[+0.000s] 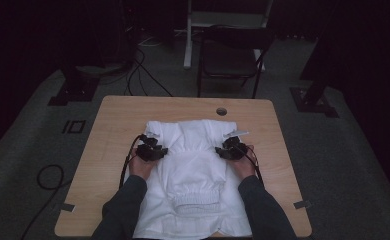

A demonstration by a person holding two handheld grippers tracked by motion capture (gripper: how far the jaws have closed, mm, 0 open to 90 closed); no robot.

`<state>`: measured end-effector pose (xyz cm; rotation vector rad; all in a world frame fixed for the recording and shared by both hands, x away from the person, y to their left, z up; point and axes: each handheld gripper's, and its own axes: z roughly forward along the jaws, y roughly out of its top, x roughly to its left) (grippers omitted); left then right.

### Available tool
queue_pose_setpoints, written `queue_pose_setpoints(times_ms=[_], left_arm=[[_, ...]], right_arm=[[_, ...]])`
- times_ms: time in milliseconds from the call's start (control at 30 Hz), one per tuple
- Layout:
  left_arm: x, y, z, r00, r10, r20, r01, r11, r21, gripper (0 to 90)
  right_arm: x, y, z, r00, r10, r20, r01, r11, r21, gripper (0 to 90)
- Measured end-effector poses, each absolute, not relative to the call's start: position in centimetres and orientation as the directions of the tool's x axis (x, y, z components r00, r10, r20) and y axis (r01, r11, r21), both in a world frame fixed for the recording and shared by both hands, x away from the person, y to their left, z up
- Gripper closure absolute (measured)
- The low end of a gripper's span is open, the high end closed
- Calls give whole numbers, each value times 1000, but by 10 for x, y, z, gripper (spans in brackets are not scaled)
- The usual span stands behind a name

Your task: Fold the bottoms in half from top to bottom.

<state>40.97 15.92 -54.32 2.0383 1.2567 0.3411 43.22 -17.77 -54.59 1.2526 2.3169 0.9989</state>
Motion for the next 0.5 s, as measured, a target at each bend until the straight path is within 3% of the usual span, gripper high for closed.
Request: queue_pose_setpoints(times_ms=[500], left_arm=[[372,163,-545,513,845,-151,668,-282,689,648]], right_arm=[[392,-182,-547,-590,805,63,593,379,710,570]])
